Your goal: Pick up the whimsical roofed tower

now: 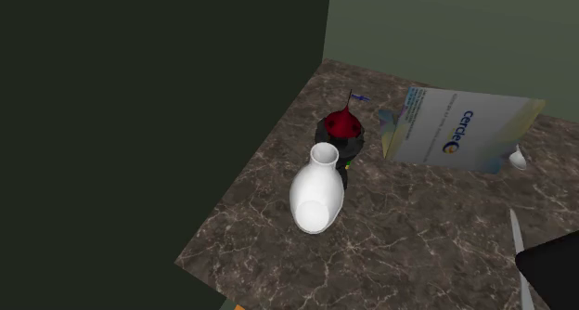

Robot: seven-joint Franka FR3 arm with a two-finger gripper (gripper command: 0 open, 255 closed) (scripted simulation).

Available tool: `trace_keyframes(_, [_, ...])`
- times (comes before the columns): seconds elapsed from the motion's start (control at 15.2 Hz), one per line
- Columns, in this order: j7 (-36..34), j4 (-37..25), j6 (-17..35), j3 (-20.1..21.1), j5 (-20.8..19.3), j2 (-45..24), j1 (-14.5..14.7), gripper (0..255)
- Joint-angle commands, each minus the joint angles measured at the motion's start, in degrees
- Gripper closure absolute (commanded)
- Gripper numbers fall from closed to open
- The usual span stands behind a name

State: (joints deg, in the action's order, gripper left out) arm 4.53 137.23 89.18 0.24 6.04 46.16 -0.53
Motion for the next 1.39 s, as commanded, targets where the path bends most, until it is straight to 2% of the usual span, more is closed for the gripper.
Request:
trace_keyframes(0.0, [0.0,0.0,0.0,0.0,0.0,0.0,0.0,0])
trace_keyframes(0.33, [12.1,1.2,8.8,-4.8,-3.4,-6.8,1.4,0])
trace_keyframes(0.66, [23.8,-0.3,17.3,-9.2,-5.2,-15.7,3.3,0])
trace_keyframes(0.99, [35.6,-4.2,24.7,-12.9,-4.7,-26.0,5.5,0])
trace_keyframes(1.32, [47.5,-10.4,30.3,-15.4,-2.0,-37.0,7.5,0])
